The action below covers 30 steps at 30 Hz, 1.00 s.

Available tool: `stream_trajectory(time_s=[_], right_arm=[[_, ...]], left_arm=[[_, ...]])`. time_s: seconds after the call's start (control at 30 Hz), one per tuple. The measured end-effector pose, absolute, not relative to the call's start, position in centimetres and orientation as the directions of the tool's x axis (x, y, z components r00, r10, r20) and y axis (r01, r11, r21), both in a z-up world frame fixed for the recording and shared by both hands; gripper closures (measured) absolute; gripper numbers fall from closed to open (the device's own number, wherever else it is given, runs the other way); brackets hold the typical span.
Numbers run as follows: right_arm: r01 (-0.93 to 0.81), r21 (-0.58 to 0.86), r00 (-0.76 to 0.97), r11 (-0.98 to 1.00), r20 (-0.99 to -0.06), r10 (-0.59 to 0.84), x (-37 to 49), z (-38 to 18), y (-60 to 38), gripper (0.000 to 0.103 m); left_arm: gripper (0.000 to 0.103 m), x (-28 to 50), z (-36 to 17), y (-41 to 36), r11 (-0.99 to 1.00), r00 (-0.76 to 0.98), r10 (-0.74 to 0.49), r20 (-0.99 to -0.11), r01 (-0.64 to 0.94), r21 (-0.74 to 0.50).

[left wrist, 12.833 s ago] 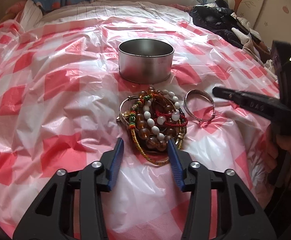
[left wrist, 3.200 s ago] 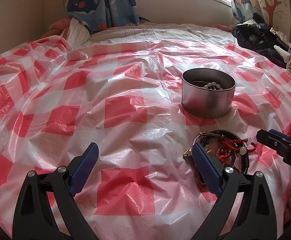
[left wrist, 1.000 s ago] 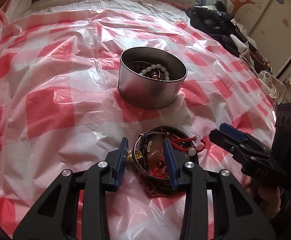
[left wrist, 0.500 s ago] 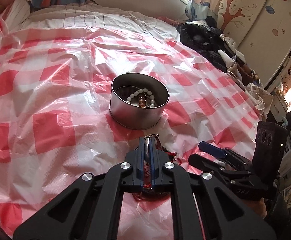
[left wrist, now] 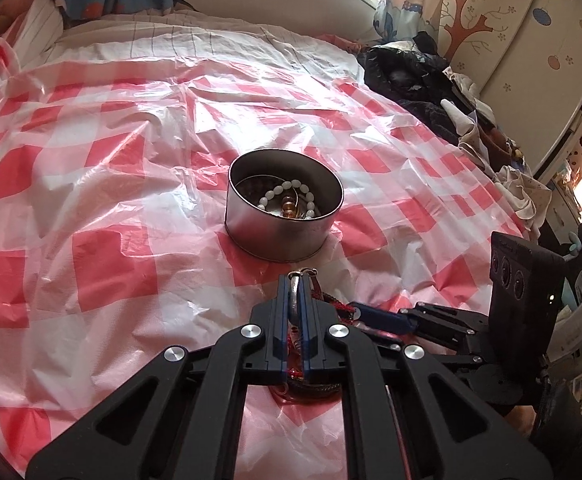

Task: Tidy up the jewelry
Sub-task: 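Grasp the silver bangle with red cord with the left while the right closes on the cord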

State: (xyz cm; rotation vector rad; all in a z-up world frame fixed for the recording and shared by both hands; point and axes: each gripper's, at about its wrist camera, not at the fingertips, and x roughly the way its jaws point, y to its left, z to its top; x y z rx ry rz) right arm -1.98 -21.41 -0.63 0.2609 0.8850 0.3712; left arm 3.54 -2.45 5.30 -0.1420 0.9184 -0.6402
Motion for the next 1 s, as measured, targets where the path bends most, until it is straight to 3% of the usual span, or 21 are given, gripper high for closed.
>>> stream_trajectory(time_s=[0.07,0.3,0.43,0.53,0.6,0.67,0.77,0.87,0.93,0.97,1.0], right_arm=[[-0.205,0.378,0.587,0.903,-0.691,0.422,-2.3,-0.4,-21.7,0.09],[-0.191,0.433,0.62,0.881,-0.642,0.45,-3.8,0.5,-23.3,0.09],[-0.184,0.427,0.604,0.885,-0.662,0.445,-3.5,0.2,-23.3,0.091],[-0.167,0.44,0.599,0.882,-0.665,0.445,-3.3,-0.2,-23.5,0.074],[-0.167,0.443,0.61,0.881,-0.655,0.446,-3.4,-0.1,-23.6,0.074],[-0.17,0.441,0.614,0.881,-0.651,0.445,-3.4,0.0,-23.6,0.089],[-0.175,0.442,0.625,0.88,-0.641,0.446,-3.5,0.2,-23.6,0.096],[-0.164,0.467,0.613,0.869,-0.642,0.461,-3.3,0.1,-23.6,0.096],[-0.136,0.523,0.598,0.841,-0.633,0.491,-3.0,-0.2,-24.3,0.091],[-0.122,0.541,0.596,0.832,-0.63,0.497,-2.9,-0.5,-24.6,0.073],[-0.109,0.557,0.6,0.823,-0.623,0.501,-2.8,-0.6,-24.9,0.069]], left_arm=[[0.099,3.6,5.2,-2.5,0.809,0.439,-0.569,-0.696,0.452,-0.376],[0.099,3.7,5.4,-2.3,0.807,0.442,-0.571,-0.692,0.457,-0.374],[0.099,3.6,5.3,-2.4,0.809,0.44,-0.568,-0.696,0.456,-0.372],[0.099,3.6,5.3,-2.6,0.807,0.437,-0.569,-0.697,0.459,-0.372],[0.099,3.5,5.3,-2.6,0.808,0.437,-0.568,-0.697,0.459,-0.37],[0.099,3.5,5.3,-2.6,0.807,0.437,-0.569,-0.697,0.459,-0.371],[0.099,3.5,5.2,-2.6,0.807,0.436,-0.569,-0.697,0.46,-0.37],[0.099,3.5,5.2,-2.6,0.807,0.436,-0.568,-0.698,0.46,-0.369],[0.099,3.5,5.2,-2.7,0.807,0.435,-0.568,-0.699,0.461,-0.369],[0.099,3.5,5.2,-2.7,0.807,0.435,-0.568,-0.699,0.462,-0.368],[0.099,3.4,5.2,-2.8,0.807,0.435,-0.567,-0.699,0.462,-0.368]])
